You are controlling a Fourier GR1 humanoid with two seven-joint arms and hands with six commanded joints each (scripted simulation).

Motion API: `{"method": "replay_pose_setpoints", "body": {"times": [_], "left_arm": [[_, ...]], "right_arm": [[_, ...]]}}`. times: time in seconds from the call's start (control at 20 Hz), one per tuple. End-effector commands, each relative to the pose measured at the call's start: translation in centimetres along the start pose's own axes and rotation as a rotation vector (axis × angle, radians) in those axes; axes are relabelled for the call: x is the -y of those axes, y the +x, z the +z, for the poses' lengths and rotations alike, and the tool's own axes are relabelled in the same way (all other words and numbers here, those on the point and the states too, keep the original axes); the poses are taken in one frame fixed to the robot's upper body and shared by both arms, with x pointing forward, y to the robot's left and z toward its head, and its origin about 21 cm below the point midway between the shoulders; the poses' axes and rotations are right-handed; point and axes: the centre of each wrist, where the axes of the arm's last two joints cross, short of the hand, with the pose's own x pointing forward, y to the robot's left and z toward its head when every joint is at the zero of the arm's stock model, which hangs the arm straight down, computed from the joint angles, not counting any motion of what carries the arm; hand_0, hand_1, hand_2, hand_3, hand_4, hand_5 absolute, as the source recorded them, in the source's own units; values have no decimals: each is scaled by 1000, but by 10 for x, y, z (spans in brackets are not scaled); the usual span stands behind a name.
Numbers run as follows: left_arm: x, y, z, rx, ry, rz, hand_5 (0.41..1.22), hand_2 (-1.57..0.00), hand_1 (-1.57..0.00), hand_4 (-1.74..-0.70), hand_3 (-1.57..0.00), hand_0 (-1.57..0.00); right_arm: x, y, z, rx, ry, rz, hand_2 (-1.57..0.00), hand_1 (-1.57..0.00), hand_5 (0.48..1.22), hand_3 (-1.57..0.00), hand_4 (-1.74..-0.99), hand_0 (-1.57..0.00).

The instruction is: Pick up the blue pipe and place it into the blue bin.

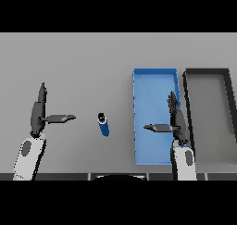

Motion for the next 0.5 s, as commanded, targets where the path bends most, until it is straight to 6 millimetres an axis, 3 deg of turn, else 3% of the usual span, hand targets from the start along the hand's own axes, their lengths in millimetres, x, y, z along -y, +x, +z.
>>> {"method": "replay_pose_setpoints", "body": {"times": [0.0,0.25,0.35,0.45], "left_arm": [[0,0,0,5,1,1,593,1,1,-966,1,1],[0,0,1,13,2,4,593,1,1,-966,1,1],[-24,-9,11,56,-184,-120,592,1,1,-963,1,1],[-34,-13,10,60,-253,-158,590,1,1,-959,1,1]], "right_arm": [[0,0,0,0,-1,0,1,1,629,1,-1205,1],[0,-2,-1,-6,-4,2,1,1,629,1,-1205,1],[22,4,12,125,52,223,1,1,628,1,-1201,1],[20,10,22,154,89,292,1,1,626,1,-1197,1]]}}
